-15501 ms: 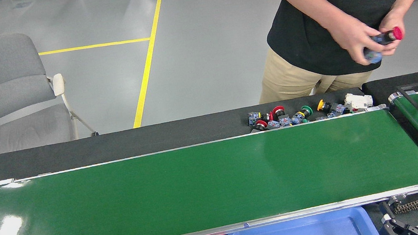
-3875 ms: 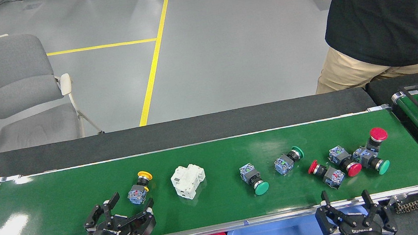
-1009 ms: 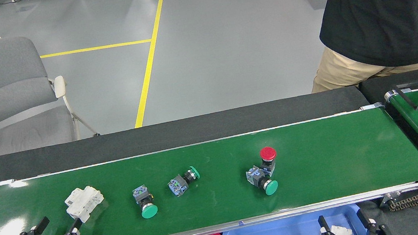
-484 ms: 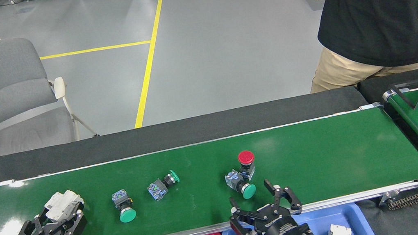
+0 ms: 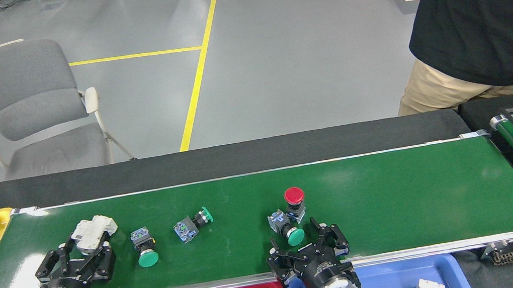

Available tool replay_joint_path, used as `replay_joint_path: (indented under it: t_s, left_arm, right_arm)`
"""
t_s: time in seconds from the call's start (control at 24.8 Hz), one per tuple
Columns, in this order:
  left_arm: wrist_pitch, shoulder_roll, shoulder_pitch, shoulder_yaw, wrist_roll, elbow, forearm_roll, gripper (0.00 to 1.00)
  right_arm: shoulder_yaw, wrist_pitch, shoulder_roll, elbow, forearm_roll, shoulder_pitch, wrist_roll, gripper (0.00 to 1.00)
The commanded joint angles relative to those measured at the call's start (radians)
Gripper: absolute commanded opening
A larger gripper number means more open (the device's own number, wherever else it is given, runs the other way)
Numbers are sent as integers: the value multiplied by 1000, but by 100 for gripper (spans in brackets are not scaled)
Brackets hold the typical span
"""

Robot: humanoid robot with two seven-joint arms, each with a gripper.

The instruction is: Pick switch part from conveyor to tray

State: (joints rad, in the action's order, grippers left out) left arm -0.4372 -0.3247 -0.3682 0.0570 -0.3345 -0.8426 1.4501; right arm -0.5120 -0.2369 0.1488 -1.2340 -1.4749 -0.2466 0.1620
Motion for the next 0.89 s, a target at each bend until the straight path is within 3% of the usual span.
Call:
replay_joint_path:
  t_s: [0.0,0.2,0.44,0.52,0.69,0.85]
  left_arm:
    - [-81,7,-12,-2,-12,-36,1,10]
    - [-129,10,-9,-3,-8,-151,-2,10]
    - [-173,16,-9,-5,-3,-188,-2,11]
    - [-175,16,-2,-5,-3,-193,-4,11]
    - [-175,18,35,-5,-1,-262,-4,11]
    - [-175,18,103,-6,0,-366,-5,10]
  right_arm:
    - [0,-41,8,10,2,-31,-13,100]
    - [0,-56,9,65,4,-86,-13,96]
    - [-5,-58,11,139,1,-135,-15,22]
    - [-6,-53,11,137,2,-135,-15,9]
    - [-8,-48,11,116,1,-134,-24,2]
    - [-138,-1,-3,-39,-1,-72,-52,2]
